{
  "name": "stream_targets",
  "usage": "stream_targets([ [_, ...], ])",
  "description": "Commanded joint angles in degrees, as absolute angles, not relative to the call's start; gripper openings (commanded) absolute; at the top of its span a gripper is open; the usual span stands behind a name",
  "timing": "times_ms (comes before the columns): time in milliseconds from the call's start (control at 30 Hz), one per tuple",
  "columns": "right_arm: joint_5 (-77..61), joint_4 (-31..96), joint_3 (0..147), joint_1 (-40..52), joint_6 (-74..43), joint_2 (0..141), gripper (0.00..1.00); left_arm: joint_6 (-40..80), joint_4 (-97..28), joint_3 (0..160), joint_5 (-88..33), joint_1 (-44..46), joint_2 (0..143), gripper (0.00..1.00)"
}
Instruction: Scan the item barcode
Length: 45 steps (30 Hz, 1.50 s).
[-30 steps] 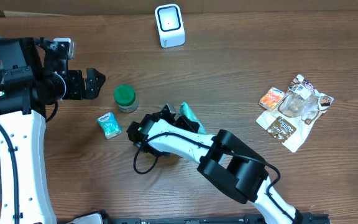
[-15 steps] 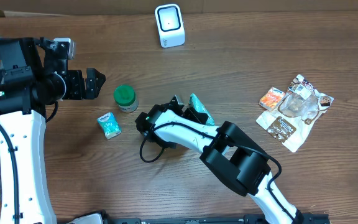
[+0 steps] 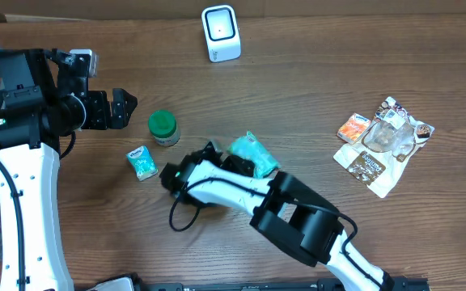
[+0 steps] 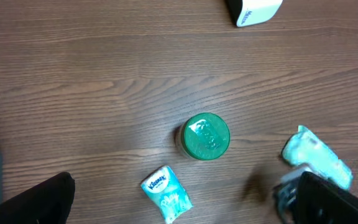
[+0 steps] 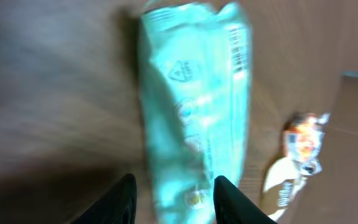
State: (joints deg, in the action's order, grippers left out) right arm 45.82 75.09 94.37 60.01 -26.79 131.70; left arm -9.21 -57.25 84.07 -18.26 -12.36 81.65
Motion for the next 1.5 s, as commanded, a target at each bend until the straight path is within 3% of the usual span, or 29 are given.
stream_targets([
  [0, 41.65, 74.61, 94.19, 61.21, -27.2, 132.25, 0.42, -10.11, -57.06, 85.34, -18.9, -11.99, 81.36, 1.0],
  [133, 39.22, 74.54, 94.28, 61.71, -27.22, 132.22, 0.61, -10.11, -57.06, 85.34, -18.9, -11.99, 81.36, 1.0],
  [233, 34.39, 74.91, 95.88, 61.14, -27.22, 132.09, 0.67, -10.11, -57.06, 85.34, -18.9, -11.99, 81.36, 0.99],
  [567, 8.97, 75.64, 109.71, 51.37, -27.22, 124.36, 0.68, -10.11, -57.06, 85.34, -18.9, -11.99, 81.36, 1.0],
  [600, 6.07, 75.66, 110.65, 49.43, -27.2, 123.0, 0.75, -10.11, -57.06, 85.34, -18.9, -11.99, 81.36, 1.0],
  [667, 1.15, 75.77, 111.22, 45.91, -27.2, 121.03, 0.99, -10.11, -57.06, 85.34, -18.9, -11.99, 81.36, 1.0],
  [800, -7.97, 78.83, 111.22, 37.28, -24.8, 119.46, 1.0, -10.11, -57.06, 85.34, -18.9, -11.99, 81.36, 1.0],
  [1000, -14.92, 83.09, 106.15, 26.7, -23.49, 119.48, 0.78, -10.11, -57.06, 85.34, -18.9, -11.99, 81.36, 1.0],
  [1133, -15.11, 83.31, 101.65, 25.52, -23.44, 119.48, 0.7, -10.11, -57.06, 85.34, -18.9, -11.99, 81.36, 1.0],
  [1233, -15.05, 81.69, 97.06, 25.63, -23.31, 119.48, 0.5, -10.11, -57.06, 85.34, -18.9, -11.99, 81.36, 1.0],
  [1267, -15.05, 80.16, 94.74, 25.71, -23.33, 119.48, 0.38, -10.11, -57.06, 85.34, -18.9, -11.99, 81.36, 1.0],
  [1367, -15.14, 76.36, 90.13, 25.76, -24.43, 119.48, 0.14, -10.11, -57.06, 85.34, -18.9, -11.99, 81.36, 0.99],
  [1467, -15.14, 73.41, 86.65, 25.76, -26.06, 119.48, 0.05, -10.11, -57.06, 85.34, -18.9, -11.99, 81.36, 1.0],
])
